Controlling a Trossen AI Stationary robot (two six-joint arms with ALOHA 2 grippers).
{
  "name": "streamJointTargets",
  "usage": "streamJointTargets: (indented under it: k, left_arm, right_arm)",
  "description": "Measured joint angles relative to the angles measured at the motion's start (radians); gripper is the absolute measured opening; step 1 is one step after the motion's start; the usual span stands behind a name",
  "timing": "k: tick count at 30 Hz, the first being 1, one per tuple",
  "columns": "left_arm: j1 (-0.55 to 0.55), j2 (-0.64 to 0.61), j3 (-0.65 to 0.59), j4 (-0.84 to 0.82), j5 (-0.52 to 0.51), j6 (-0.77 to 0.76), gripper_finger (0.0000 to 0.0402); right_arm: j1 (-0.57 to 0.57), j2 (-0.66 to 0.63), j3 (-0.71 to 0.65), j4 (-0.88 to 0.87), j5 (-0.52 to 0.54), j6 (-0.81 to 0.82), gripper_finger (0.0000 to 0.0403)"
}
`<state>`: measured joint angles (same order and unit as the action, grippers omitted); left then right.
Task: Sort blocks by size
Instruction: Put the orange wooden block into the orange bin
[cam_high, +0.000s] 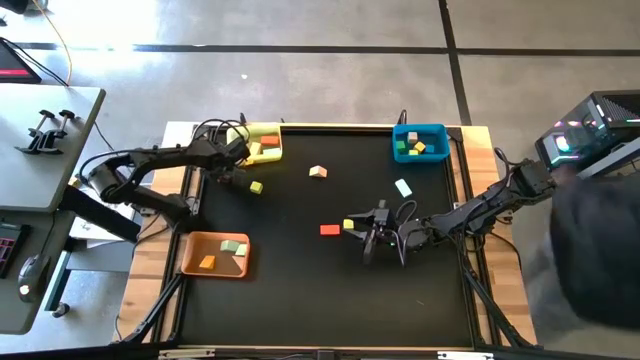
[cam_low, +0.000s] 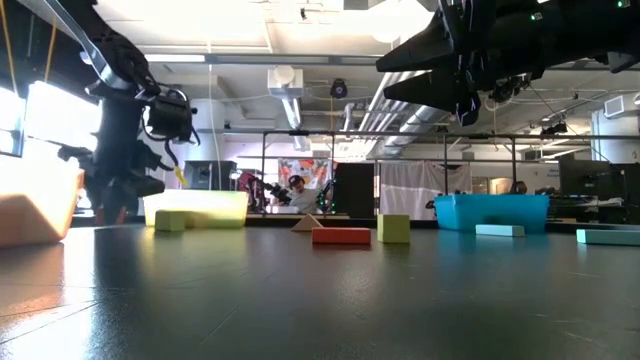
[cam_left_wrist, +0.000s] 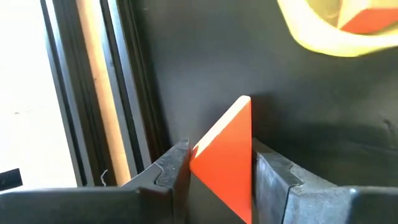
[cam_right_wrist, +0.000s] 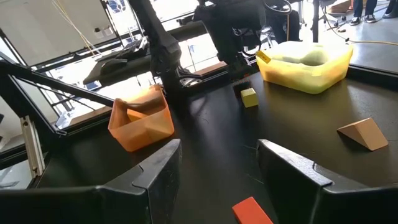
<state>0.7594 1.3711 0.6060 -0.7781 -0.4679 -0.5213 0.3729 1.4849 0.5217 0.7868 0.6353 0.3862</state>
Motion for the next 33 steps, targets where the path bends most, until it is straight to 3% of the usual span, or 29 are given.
streamJointTargets:
  k: [7,15,24,29,33]
  left_arm:
    - [-0.070,-0.116,0.000,-0.084,0.009,-0.050,0.0117]
    - [-0.246,-0.313,0.000,-0.151,0.129,-0.147,0.0117]
    - [-0.574,-0.499,0.001,-0.010,0.309,-0.180,0.0117]
    - [-0.785,-0.522,0.002,0.019,0.423,-0.200,0.0117]
    - [-0.959,-0.506,0.002,-0.009,0.475,-0.332,0.0117]
  right_arm:
    - [0.000,0.000,0.000,0.001,0.000,0.002,0.0206]
    - [0.000,0.000,0.000,0.003,0.000,0.010,0.0206]
    - [-0.008,0.000,0.000,0.012,0.000,0.010,0.0206]
    - [-0.008,0.000,0.000,0.012,0.000,0.018,0.0206]
    - [-0.008,0.000,0.000,0.012,0.000,0.018,0.0206]
